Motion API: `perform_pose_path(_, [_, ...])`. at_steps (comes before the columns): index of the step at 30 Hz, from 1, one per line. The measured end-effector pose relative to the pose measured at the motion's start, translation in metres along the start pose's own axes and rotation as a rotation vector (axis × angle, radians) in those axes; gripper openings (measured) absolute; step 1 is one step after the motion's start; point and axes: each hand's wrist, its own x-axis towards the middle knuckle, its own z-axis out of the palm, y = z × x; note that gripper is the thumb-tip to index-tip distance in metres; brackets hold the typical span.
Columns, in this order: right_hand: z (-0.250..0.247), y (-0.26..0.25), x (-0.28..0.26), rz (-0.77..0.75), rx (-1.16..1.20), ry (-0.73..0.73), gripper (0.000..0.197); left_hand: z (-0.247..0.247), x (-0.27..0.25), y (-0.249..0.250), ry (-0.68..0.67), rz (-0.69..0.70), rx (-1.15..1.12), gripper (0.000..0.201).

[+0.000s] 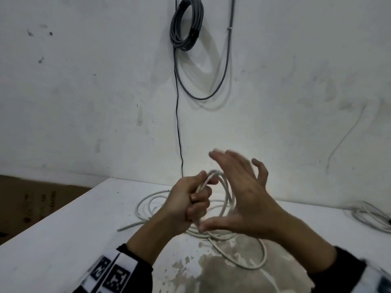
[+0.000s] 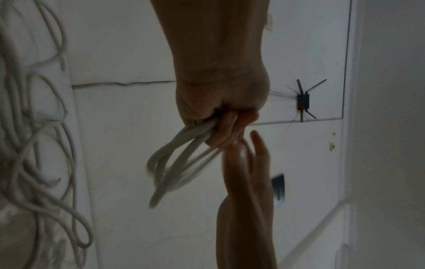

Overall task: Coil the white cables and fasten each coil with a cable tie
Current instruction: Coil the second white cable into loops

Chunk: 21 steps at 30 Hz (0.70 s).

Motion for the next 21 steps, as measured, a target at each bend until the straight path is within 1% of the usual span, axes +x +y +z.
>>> perform_pose_path(1, [-0.005, 0.005, 0.0, 0.058, 0.09, -0.127, 0.098, -0.008, -0.001, 0.003, -0.078, -0.109, -0.022, 0.033])
perform_pose_path(2, [-0.009, 0.008, 0.0, 0.131, 0.242, -0.207, 0.079, -0.015, -0.003, 0.006, -0.182, -0.198, -0.04, 0.032])
perform_pose_path(3, [-0.011, 0.013, -0.001, 0.208, 0.448, -0.238, 0.061, -0.021, -0.004, 0.009, -0.283, -0.255, -0.058, 0.03])
perform_pose_path(4, [-0.012, 0.016, -0.001, 0.293, 0.64, -0.235, 0.052, -0.022, -0.005, 0.012, -0.344, -0.296, -0.069, 0.03])
perform_pose_path(5, [-0.013, 0.015, -0.002, 0.377, 0.781, -0.248, 0.05, -0.022, -0.004, 0.014, -0.337, -0.325, -0.061, 0.034])
perform_pose_path(6, [-0.013, 0.013, -0.005, 0.44, 0.894, -0.261, 0.048, -0.019, -0.002, 0.015, -0.287, -0.357, -0.04, 0.043])
perform_pose_path(7, [-0.013, 0.009, -0.007, 0.487, 1.002, -0.266, 0.044, -0.015, 0.0, 0.017, -0.205, -0.379, 0.007, 0.052])
perform_pose_path(8, [-0.012, 0.005, -0.009, 0.507, 1.096, -0.269, 0.04, -0.01, 0.001, 0.019, -0.118, -0.382, 0.062, 0.056])
perform_pose_path(9, [-0.011, 0.001, -0.01, 0.514, 1.171, -0.283, 0.036, -0.007, 0.003, 0.018, -0.035, -0.36, 0.139, 0.055])
perform_pose_path(11, [-0.01, -0.003, -0.01, 0.511, 1.205, -0.311, 0.032, -0.003, 0.008, 0.014, 0.106, -0.277, 0.372, 0.051])
perform_pose_path(13, [-0.007, -0.003, -0.01, 0.516, 1.161, -0.344, 0.029, -0.002, 0.011, 0.008, 0.197, -0.204, 0.591, 0.048])
perform_pose_path(15, [-0.004, -0.002, -0.01, 0.535, 1.151, -0.374, 0.017, -0.001, 0.011, 0.004, 0.23, -0.19, 0.715, 0.05])
perform_pose_path(16, [-0.003, -0.001, -0.009, 0.548, 1.154, -0.384, 0.023, 0.0, 0.009, 0.002, 0.223, -0.198, 0.765, 0.052])
perform_pose_path(17, [-0.003, -0.001, -0.009, 0.554, 1.141, -0.381, 0.034, 0.001, 0.008, 0.0, 0.208, -0.216, 0.795, 0.055])
perform_pose_path(18, [-0.002, -0.001, -0.008, 0.534, 1.098, -0.358, 0.039, 0.003, 0.006, -0.001, 0.188, -0.235, 0.795, 0.057])
perform_pose_path(19, [-0.001, -0.003, -0.008, 0.503, 1.029, -0.302, 0.035, 0.004, 0.006, -0.001, 0.169, -0.26, 0.759, 0.058])
perform_pose_path(21, [0.002, -0.008, -0.008, 0.391, 0.837, -0.137, 0.017, 0.009, 0.005, 0.003, 0.143, -0.319, 0.63, 0.063])
